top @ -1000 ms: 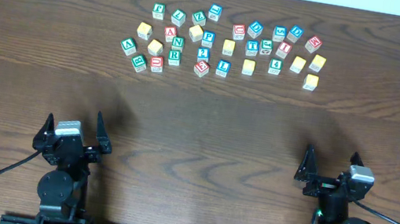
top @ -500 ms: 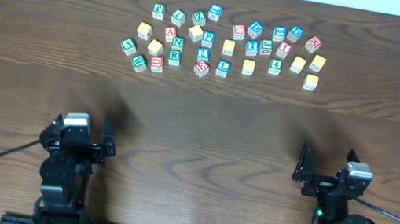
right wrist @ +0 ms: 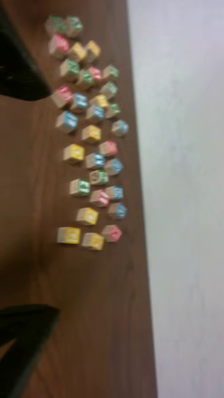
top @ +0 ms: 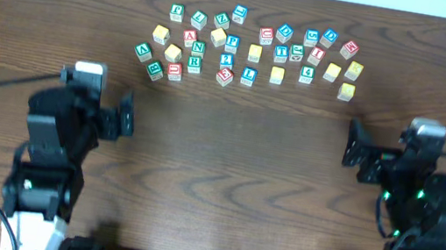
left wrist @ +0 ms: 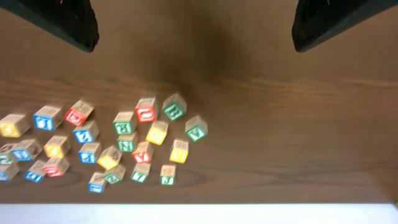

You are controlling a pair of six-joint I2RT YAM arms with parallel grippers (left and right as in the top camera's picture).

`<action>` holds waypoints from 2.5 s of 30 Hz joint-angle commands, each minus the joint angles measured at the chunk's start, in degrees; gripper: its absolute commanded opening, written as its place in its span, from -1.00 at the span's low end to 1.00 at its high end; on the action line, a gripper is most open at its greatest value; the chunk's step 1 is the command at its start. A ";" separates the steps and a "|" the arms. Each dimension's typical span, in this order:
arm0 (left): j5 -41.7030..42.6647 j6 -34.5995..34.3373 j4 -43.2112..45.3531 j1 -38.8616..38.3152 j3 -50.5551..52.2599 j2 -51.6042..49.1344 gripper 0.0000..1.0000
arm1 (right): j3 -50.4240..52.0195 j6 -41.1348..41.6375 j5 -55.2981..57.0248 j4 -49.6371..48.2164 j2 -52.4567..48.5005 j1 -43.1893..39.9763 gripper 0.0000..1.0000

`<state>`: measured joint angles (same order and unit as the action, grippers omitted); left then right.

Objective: Spell out CORL

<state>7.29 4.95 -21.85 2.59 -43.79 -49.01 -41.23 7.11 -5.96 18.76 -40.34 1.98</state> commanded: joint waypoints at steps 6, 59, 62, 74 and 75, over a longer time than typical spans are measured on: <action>3.80 0.37 -17.49 0.24 -28.63 -18.21 0.95 | -26.93 -1.79 -1.29 16.09 -20.41 -0.50 0.99; 10.32 2.84 -51.47 0.22 -82.82 -56.11 0.95 | -81.22 0.20 -5.99 43.67 -78.20 13.33 0.78; 10.27 2.73 -51.36 0.22 -82.82 -56.11 0.95 | -81.22 0.79 -5.97 44.06 -78.34 13.62 0.78; 10.23 2.29 -51.43 0.13 -80.26 -57.64 0.96 | -81.22 1.05 -5.57 45.75 -78.34 13.33 0.79; 10.25 2.27 -51.45 0.13 -80.17 -57.75 0.95 | -81.22 1.25 -5.57 45.92 -78.34 13.35 0.79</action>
<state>16.64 7.51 -73.12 2.59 -125.03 -105.69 -122.45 7.27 -11.97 64.31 -118.41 15.44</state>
